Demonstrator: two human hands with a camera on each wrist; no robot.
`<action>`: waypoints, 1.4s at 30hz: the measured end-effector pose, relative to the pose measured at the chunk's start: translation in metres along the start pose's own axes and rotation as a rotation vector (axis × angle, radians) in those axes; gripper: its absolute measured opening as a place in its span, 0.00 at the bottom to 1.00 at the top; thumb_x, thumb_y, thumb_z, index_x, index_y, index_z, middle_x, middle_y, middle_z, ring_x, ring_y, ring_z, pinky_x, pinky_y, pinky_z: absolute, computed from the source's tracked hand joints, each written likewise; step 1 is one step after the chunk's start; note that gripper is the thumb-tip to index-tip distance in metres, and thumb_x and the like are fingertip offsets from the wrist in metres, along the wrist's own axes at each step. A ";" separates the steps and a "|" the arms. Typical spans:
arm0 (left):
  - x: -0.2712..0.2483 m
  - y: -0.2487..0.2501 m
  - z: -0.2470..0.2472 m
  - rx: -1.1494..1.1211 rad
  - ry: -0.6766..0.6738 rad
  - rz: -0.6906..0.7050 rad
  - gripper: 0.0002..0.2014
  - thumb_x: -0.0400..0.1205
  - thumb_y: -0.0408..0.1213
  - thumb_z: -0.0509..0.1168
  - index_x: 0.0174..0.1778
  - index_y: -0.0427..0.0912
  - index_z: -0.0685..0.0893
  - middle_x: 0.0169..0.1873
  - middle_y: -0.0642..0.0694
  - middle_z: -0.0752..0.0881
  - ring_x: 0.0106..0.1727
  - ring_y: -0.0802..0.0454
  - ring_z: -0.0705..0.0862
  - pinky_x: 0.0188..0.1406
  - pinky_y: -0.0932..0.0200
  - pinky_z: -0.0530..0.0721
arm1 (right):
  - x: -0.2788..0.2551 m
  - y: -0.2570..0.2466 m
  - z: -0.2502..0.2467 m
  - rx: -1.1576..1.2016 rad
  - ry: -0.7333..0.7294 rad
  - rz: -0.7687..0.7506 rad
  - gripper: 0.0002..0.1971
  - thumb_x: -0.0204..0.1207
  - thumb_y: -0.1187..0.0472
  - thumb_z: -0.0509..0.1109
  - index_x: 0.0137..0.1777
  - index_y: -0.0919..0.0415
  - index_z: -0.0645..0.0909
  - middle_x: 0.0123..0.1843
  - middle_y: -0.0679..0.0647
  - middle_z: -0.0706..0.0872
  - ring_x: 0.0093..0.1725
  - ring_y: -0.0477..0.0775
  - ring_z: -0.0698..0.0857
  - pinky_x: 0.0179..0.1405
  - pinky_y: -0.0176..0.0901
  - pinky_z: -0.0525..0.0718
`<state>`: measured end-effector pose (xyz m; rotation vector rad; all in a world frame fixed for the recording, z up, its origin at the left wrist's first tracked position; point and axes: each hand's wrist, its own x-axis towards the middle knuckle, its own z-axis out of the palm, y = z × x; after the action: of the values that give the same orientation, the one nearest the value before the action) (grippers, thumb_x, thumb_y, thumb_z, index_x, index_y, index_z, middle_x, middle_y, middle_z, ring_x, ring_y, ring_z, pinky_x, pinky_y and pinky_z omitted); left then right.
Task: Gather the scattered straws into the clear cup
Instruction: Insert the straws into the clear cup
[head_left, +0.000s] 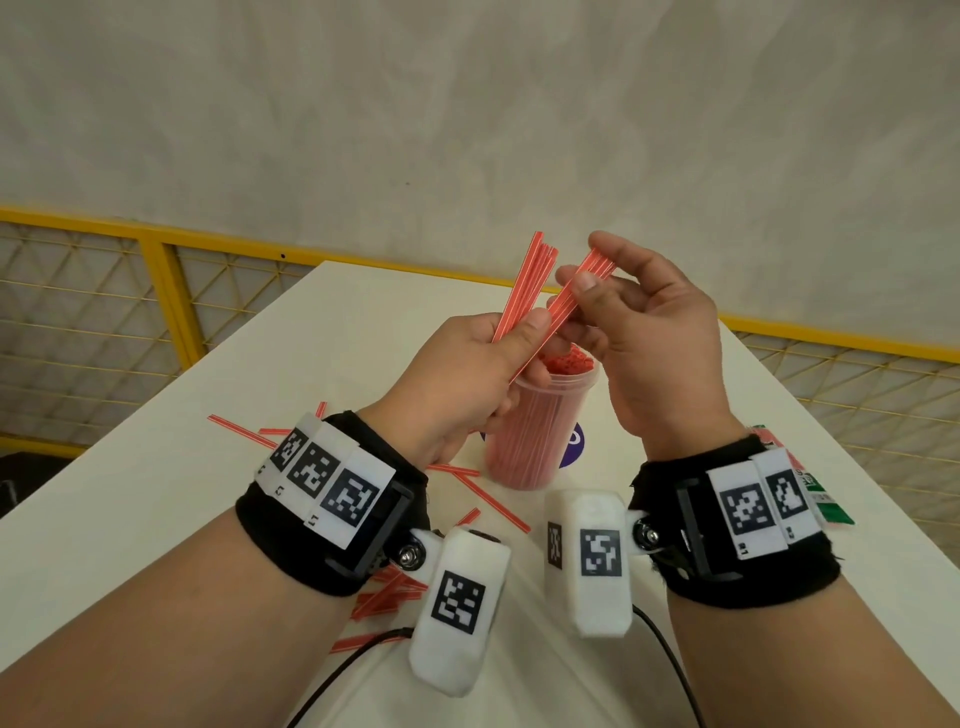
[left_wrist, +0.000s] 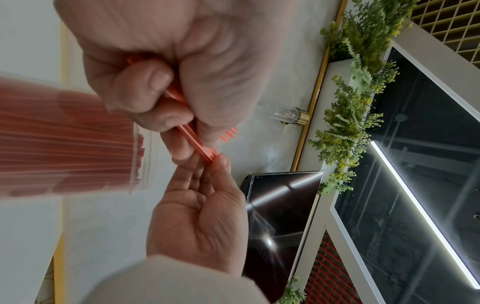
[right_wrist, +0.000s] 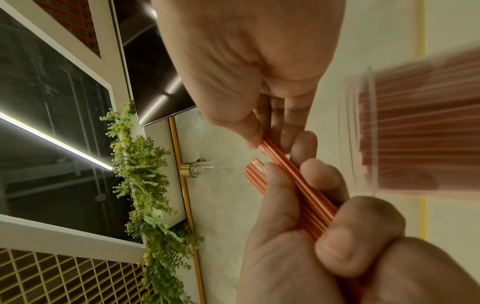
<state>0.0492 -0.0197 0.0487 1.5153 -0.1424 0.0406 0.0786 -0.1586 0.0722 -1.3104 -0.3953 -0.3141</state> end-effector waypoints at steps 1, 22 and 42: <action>0.000 0.000 0.000 0.012 0.006 0.000 0.17 0.85 0.52 0.62 0.46 0.43 0.89 0.28 0.50 0.84 0.19 0.58 0.68 0.15 0.68 0.65 | -0.001 0.000 0.001 -0.020 -0.003 -0.006 0.12 0.77 0.68 0.72 0.57 0.55 0.83 0.38 0.56 0.91 0.37 0.54 0.89 0.38 0.45 0.88; 0.002 0.001 -0.003 0.171 0.247 0.005 0.19 0.87 0.53 0.57 0.43 0.46 0.88 0.30 0.55 0.77 0.22 0.55 0.75 0.20 0.60 0.75 | 0.013 0.014 -0.019 -0.302 0.186 -0.232 0.15 0.76 0.69 0.72 0.50 0.44 0.83 0.36 0.57 0.90 0.37 0.49 0.88 0.37 0.41 0.88; 0.005 -0.002 -0.004 0.095 0.195 -0.042 0.18 0.85 0.55 0.59 0.48 0.48 0.88 0.32 0.51 0.75 0.19 0.61 0.67 0.15 0.67 0.67 | 0.013 0.032 -0.021 -0.602 -0.025 0.174 0.12 0.72 0.64 0.74 0.47 0.43 0.88 0.57 0.47 0.88 0.58 0.47 0.85 0.52 0.37 0.82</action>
<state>0.0543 -0.0166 0.0469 1.5997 0.0484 0.1635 0.1063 -0.1710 0.0455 -1.9265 -0.2079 -0.2796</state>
